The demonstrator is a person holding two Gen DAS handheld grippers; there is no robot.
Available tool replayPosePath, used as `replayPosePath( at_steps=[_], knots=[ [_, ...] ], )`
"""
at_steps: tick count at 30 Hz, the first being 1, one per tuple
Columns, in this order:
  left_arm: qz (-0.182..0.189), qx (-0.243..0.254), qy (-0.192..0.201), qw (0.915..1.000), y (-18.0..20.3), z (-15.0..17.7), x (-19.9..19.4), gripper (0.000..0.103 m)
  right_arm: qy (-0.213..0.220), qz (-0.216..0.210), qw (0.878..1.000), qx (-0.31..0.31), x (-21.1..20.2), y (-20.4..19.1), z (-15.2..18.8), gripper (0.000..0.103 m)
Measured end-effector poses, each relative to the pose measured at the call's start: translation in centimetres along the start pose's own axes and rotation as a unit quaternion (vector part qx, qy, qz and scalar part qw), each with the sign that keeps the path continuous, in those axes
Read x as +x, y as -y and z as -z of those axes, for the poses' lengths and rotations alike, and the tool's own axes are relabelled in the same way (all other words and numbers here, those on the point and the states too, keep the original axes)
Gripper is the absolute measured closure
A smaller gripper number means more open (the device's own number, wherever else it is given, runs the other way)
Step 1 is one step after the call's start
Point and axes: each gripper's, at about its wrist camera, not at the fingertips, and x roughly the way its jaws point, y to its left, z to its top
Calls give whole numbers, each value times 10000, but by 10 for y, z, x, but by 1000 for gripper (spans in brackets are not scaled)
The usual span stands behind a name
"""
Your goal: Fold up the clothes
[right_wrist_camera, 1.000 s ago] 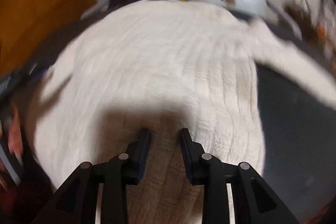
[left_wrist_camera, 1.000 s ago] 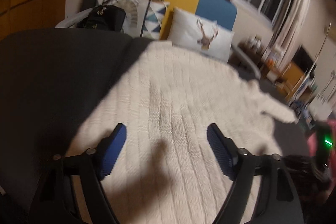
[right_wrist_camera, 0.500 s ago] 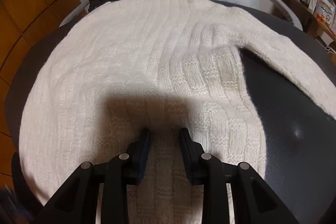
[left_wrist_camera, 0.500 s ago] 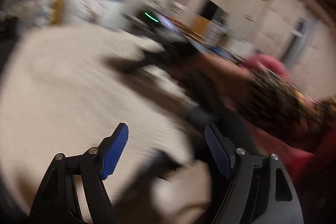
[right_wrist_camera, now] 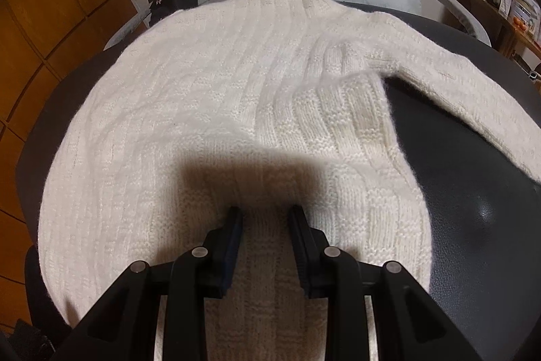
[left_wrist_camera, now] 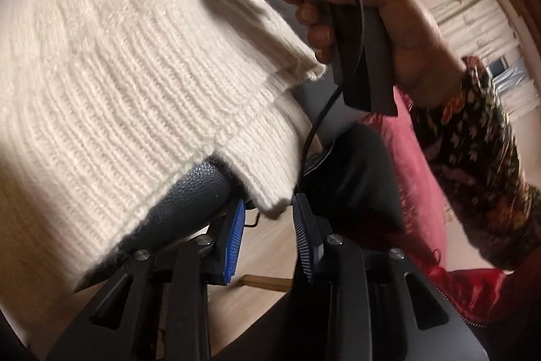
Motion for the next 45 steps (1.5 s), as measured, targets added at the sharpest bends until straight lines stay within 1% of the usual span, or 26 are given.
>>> replayPosePath(
  at_steps=[3, 8, 11, 13, 14, 15, 16, 17, 20, 24, 27, 30, 31, 32, 33, 34, 35, 36, 39, 41, 43, 45],
  knots=[
    [5, 35, 10, 10000, 2, -1, 1, 71, 30, 10, 10000, 14, 6, -3, -3, 75],
    [225, -287, -51, 9993, -4, -5, 2, 71, 79, 36, 10000, 24, 10, -7, -3, 75],
    [236, -427, -99, 9988, -5, -7, 3, 71, 95, 72, 9999, 22, 10, -9, -2, 75],
    [28, -436, -127, 9990, -5, -7, 3, 97, 100, 135, 9999, 3, 10, -11, -3, 75],
    [-101, -436, -145, 9989, -6, -7, 3, 98, 102, 169, 9998, -7, 10, -13, -3, 75],
    [-132, -418, -151, 9989, -5, -6, 1, 98, 113, 222, 9997, -21, 9, -14, -3, 75],
    [-224, -318, -132, 9992, -1, -6, -1, 98, 126, 277, 9995, -30, 8, -15, -2, 75],
    [-411, -104, -83, 9991, 7, -5, -6, 99, 145, 339, 9993, -40, 7, -16, -1, 75],
    [-834, 292, 109, 9960, 19, -6, -24, 99, 213, 585, 9980, -93, 3, -17, 2, 76],
    [-1199, 329, 297, 9918, 14, -4, -55, 99, 238, 980, 9947, -220, 3, -13, 5, 76],
    [-1430, 228, 417, 9886, 4, -2, -79, 99, 208, 977, 9947, -236, 5, -8, 4, 75],
    [-1582, 67, 504, 9861, -7, 0, -100, 99, 243, 886, 9957, -116, -4, -8, 1, 76],
    [-1591, 11, 508, 9860, -11, 2, -103, 99, 326, 724, 9968, -127, -10, -11, 1, 75],
    [-1589, -46, 507, 9860, -14, 4, -104, 99, 454, 421, 9978, -229, -18, -19, 2, 75],
    [-1587, -104, 505, 9860, -17, 6, -106, 99, 500, 109, 9973, -518, -27, -33, 5, 74],
    [-1558, -174, 507, 9863, -14, 24, -101, 99, 508, -191, 9947, -873, -35, -51, 8, 74],
    [-1506, -269, 510, 9869, -15, 32, -99, 99, 539, -359, 9905, -1210, -40, -67, 13, 74],
    [-1432, -397, 545, 9874, -18, 38, -99, 99, 535, -447, 9862, -1499, -42, -85, 14, 74],
    [-1261, -644, 725, 9873, -28, 30, -90, 99, 468, -680, 9696, -2305, -43, -140, 16, 73],
    [-1159, -753, 853, 9867, -32, 31, -93, 99, 284, -892, 9642, -2481, -30, -168, 8, 73],
    [-1076, -821, 914, 9866, -34, 32, -96, 99, 9, -886, 9590, -2693, -10, -197, 1, 73],
    [-990, -894, 942, 9866, -40, 35, -99, 99, -257, -848, 9500, -2995, 10, -223, 1, 73]
  ],
)
